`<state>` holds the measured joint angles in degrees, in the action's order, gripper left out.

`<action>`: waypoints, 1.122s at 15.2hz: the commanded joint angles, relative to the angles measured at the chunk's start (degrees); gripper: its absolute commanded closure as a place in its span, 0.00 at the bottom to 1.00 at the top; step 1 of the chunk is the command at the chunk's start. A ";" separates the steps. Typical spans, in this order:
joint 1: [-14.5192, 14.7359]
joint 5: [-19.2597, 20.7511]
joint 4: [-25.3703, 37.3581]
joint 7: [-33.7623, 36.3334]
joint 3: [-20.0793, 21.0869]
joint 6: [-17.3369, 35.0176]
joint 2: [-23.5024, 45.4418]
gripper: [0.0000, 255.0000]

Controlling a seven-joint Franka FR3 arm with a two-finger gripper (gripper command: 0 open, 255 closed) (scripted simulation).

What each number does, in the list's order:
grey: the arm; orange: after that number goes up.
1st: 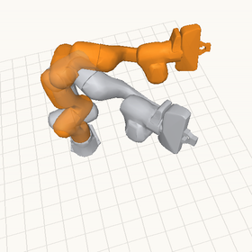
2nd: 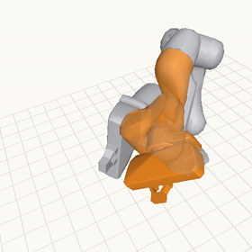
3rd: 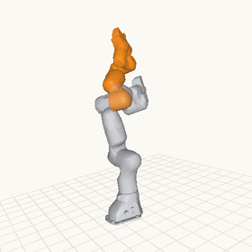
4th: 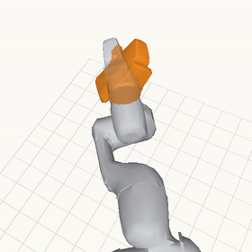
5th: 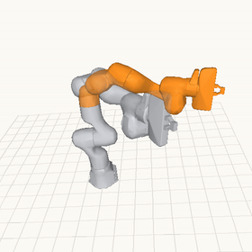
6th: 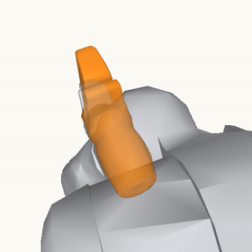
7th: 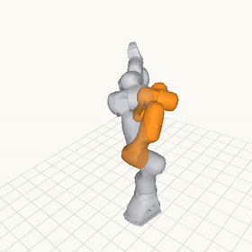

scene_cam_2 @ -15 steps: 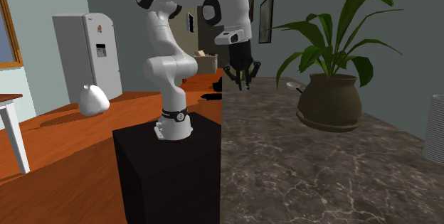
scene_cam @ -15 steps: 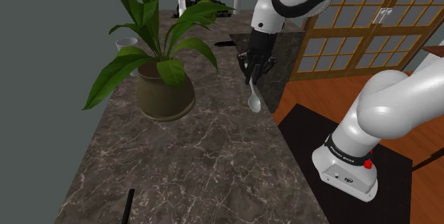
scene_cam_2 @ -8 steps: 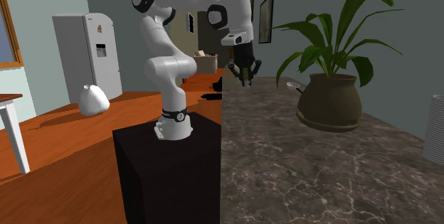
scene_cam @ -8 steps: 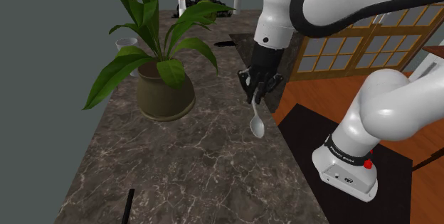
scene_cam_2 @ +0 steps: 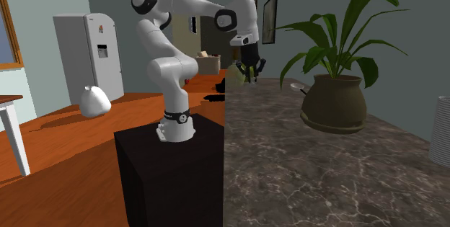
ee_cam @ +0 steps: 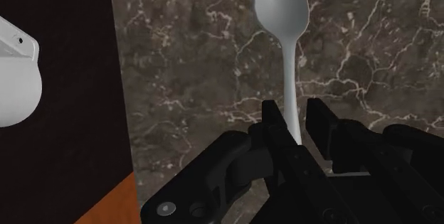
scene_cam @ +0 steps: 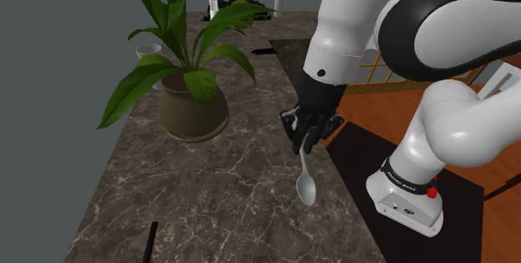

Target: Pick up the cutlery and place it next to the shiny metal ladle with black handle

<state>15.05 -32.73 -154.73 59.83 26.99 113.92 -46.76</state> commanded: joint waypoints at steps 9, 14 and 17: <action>5.80 -7.46 5.17 14.83 13.63 2.09 1.41 1.00; 5.82 -9.38 10.36 22.11 21.32 3.94 4.65 1.00; 5.07 -9.28 12.10 23.54 23.16 4.38 5.89 1.00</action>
<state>20.13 -42.01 -142.61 83.40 50.17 118.30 -40.86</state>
